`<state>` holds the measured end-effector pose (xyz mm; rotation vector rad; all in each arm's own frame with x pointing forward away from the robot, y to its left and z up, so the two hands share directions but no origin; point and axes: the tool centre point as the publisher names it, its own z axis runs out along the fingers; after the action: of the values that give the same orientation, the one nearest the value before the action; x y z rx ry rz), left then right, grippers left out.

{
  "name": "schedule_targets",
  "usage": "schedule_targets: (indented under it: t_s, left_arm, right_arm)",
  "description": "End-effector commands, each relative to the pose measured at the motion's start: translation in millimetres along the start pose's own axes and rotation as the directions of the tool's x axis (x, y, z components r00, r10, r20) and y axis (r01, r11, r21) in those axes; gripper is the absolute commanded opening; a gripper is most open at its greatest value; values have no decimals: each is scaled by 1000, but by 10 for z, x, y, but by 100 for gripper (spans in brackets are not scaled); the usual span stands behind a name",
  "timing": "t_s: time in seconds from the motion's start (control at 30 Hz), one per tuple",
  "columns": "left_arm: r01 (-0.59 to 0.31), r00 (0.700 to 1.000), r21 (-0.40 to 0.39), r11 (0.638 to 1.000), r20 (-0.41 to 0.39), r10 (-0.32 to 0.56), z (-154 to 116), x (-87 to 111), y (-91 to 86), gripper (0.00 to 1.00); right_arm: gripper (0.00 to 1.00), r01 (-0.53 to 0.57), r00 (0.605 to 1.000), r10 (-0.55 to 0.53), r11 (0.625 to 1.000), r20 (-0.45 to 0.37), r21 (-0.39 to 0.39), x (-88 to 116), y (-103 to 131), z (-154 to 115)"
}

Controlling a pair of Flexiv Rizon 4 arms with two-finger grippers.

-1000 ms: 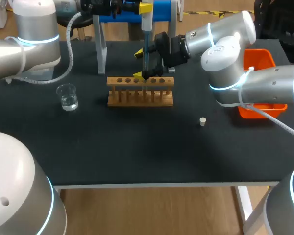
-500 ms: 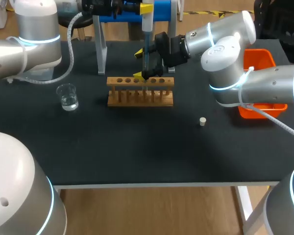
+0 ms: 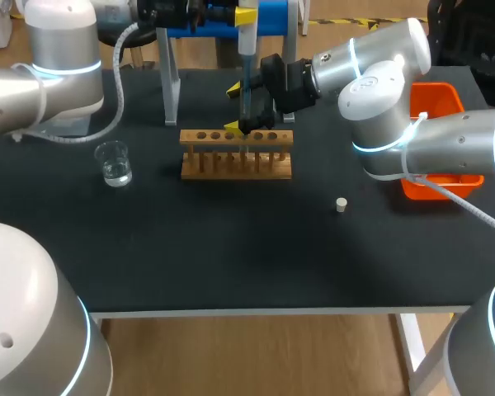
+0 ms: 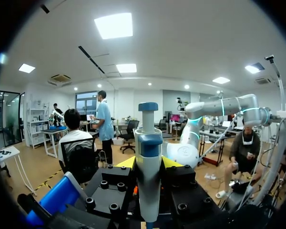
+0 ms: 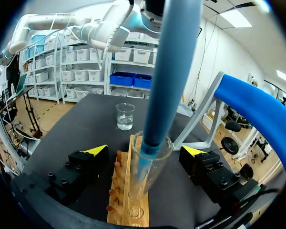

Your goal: Invert the test tube, pick up the pipette, mount the tip to pipette, aspirate from beaker and dispense into the tube, eject the tip, return the pipette, and cap with the stopper.

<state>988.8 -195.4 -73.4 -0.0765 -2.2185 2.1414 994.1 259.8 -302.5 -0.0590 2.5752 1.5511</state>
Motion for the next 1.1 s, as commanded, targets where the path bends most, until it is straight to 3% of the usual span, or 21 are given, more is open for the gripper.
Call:
schedule_targets:
  t_s: [0.03,1.1]
  left_arm:
    - [-1,1000,4,1000,-4,1,8,-21,17,0]
    - [7,1000,6,1000,-1,-7,-1,-33,52,0]
  right_arm:
    - [100,0,1000,0,1000,-3,1,-9,-2,0]
    - [100,-1,1000,1,1000,-9,0,-5,7,-34]
